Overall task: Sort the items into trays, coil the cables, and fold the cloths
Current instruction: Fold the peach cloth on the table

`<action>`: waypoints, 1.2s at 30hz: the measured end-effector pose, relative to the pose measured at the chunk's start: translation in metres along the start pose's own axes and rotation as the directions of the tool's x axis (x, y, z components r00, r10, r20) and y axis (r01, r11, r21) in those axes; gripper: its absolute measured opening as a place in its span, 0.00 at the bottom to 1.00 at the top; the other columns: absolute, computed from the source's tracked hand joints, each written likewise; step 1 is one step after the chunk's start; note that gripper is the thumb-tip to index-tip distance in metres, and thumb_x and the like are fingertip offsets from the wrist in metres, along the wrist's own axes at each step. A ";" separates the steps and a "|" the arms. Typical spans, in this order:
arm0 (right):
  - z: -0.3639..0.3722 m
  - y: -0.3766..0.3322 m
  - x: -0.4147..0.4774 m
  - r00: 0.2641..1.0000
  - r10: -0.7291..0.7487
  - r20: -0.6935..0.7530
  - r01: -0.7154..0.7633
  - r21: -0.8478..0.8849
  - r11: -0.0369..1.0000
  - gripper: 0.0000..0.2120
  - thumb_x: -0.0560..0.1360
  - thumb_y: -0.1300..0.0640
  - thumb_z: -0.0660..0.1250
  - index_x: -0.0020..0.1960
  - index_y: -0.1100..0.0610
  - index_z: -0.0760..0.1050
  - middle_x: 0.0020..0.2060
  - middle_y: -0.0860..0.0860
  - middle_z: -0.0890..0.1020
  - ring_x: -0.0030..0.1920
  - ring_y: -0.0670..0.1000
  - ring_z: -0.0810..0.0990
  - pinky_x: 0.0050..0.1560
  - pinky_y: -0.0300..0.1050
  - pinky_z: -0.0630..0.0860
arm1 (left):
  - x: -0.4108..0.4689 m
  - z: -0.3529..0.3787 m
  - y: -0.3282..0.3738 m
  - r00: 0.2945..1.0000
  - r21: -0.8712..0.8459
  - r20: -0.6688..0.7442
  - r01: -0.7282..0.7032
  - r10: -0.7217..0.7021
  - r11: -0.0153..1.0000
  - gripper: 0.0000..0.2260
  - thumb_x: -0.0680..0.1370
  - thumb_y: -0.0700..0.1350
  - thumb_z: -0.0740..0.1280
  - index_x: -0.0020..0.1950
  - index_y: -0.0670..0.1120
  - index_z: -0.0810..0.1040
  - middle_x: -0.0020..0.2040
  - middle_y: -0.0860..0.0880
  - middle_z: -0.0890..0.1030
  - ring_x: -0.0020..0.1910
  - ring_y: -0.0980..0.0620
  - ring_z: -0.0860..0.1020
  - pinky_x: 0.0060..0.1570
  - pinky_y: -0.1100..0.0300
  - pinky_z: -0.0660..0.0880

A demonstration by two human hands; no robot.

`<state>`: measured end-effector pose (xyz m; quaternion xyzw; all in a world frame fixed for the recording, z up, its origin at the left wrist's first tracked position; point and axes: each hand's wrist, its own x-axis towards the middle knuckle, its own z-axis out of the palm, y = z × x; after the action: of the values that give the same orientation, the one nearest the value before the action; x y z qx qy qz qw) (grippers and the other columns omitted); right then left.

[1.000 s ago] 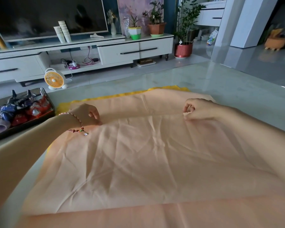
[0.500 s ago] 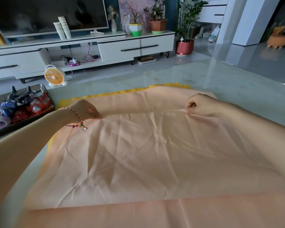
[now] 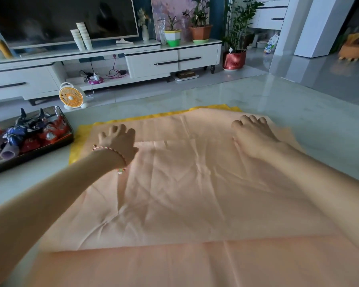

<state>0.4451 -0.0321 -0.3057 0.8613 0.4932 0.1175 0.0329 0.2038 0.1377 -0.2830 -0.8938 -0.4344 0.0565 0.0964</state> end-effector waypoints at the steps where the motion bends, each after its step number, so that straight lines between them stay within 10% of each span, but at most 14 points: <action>1: -0.003 -0.009 -0.008 1.000 -0.004 -0.028 0.004 0.022 1.000 0.14 0.76 0.63 0.57 0.62 0.58 0.67 0.59 0.57 0.71 0.60 0.58 0.69 0.56 0.50 0.63 | -0.012 -0.003 0.010 0.999 -0.104 -0.016 -0.034 0.032 0.994 0.21 0.80 0.53 0.58 0.70 0.46 0.64 0.69 0.44 0.63 0.69 0.45 0.61 0.63 0.50 0.63; 7: -0.014 -0.092 -0.071 0.977 -0.151 -0.150 0.211 0.578 0.788 0.10 0.75 0.61 0.60 0.50 0.57 0.79 0.51 0.54 0.82 0.53 0.56 0.78 0.54 0.47 0.72 | -0.121 0.021 0.052 0.941 -0.316 0.095 -0.280 0.324 0.907 0.32 0.77 0.65 0.50 0.76 0.53 0.46 0.76 0.53 0.40 0.75 0.52 0.42 0.72 0.45 0.47; 17: 0.011 -0.104 -0.103 0.951 -0.210 -0.228 0.299 0.498 0.814 0.16 0.78 0.53 0.62 0.64 0.55 0.74 0.65 0.49 0.74 0.67 0.50 0.69 0.68 0.40 0.56 | -0.140 0.069 0.025 0.987 -0.272 0.054 -0.131 0.151 0.953 0.28 0.78 0.64 0.42 0.75 0.59 0.36 0.76 0.54 0.35 0.74 0.55 0.35 0.71 0.49 0.35; 24: 0.003 -0.108 -0.112 0.949 -0.169 -0.267 0.285 0.491 0.823 0.11 0.74 0.62 0.68 0.55 0.61 0.80 0.57 0.56 0.80 0.59 0.55 0.78 0.63 0.48 0.68 | -0.163 0.072 -0.030 0.984 -0.246 0.169 0.089 -0.047 0.965 0.25 0.81 0.58 0.41 0.76 0.54 0.36 0.77 0.51 0.36 0.76 0.52 0.38 0.73 0.52 0.40; 29: -0.020 -0.125 -0.118 0.963 -0.228 -0.141 0.264 0.346 0.901 0.18 0.74 0.64 0.58 0.64 0.57 0.70 0.63 0.52 0.74 0.65 0.53 0.71 0.64 0.44 0.64 | -0.164 0.056 -0.046 0.955 -0.362 0.202 0.278 -0.216 0.890 0.24 0.80 0.56 0.54 0.74 0.51 0.55 0.74 0.44 0.56 0.73 0.45 0.56 0.69 0.53 0.56; 36: -0.042 -0.180 -0.139 0.939 -0.343 0.017 0.274 0.562 0.781 0.26 0.80 0.48 0.54 0.75 0.56 0.56 0.74 0.55 0.61 0.74 0.54 0.58 0.72 0.45 0.55 | -0.157 0.041 -0.071 0.868 -0.689 0.145 0.434 -0.476 0.581 0.15 0.77 0.44 0.64 0.63 0.43 0.73 0.59 0.41 0.77 0.59 0.43 0.74 0.55 0.57 0.71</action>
<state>0.2164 -0.0618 -0.3197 0.7467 0.6374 -0.0877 -0.1686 0.0450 0.0623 -0.3050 -0.7212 -0.6334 -0.1642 -0.2271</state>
